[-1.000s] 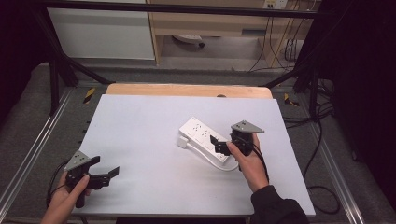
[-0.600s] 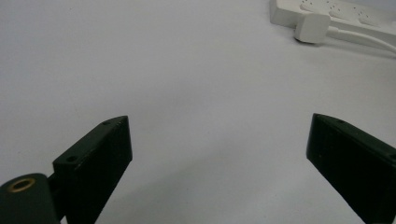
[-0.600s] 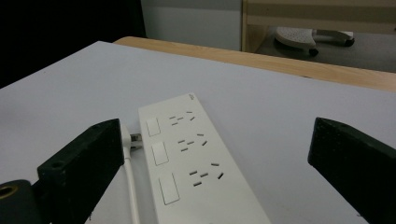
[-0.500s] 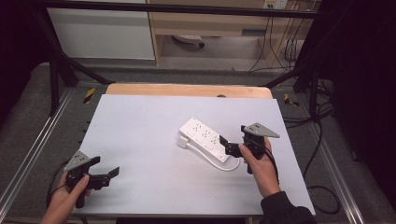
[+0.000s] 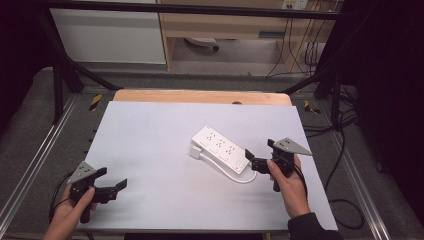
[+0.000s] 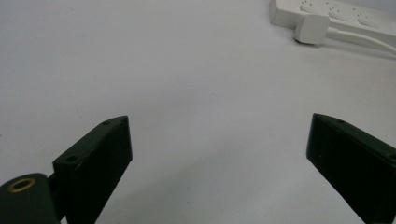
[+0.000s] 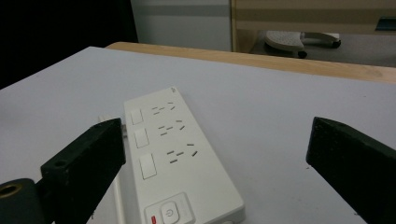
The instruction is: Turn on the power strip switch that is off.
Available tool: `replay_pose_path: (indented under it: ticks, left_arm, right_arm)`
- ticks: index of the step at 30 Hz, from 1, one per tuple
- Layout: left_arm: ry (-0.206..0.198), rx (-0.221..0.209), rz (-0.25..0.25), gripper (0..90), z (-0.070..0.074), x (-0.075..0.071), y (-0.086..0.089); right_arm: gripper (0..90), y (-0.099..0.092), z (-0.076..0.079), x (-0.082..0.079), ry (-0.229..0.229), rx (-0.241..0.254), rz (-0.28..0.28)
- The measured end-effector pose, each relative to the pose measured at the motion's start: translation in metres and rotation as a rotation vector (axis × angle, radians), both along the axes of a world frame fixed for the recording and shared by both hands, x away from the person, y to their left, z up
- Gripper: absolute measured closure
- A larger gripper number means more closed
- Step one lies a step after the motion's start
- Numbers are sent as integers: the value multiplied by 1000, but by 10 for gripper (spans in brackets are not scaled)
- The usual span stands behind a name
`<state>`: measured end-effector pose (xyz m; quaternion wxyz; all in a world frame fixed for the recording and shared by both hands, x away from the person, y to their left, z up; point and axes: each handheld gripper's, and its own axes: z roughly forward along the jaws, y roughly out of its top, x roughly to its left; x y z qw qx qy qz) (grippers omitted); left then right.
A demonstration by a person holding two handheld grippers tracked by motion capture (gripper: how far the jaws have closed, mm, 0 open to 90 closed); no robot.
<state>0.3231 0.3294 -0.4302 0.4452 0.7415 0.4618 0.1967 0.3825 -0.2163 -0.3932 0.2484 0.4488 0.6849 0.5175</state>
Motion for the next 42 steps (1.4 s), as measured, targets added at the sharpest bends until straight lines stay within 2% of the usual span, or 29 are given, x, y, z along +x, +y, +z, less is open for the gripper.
replay_pose_path:
  ticks: [12, 27, 34, 42]
  left_arm:
    - [-3, -1, -1, 70, 0, 0, 1]
    - [-4, 1, -5, 70, 0, 0, 0]
    - [-4, -2, -2, 70, 0, -1, 1]
    - [-3, 2, -8, 70, 0, -1, 0]
  right_arm:
    - [60, -27, -7, -10, 0, 17, -39]
    - [69, -61, -29, -16, 29, -18, -90]
    - [68, -75, -46, -22, 75, -47, -104]
    - [54, -80, -62, -30, 178, -106, -95]
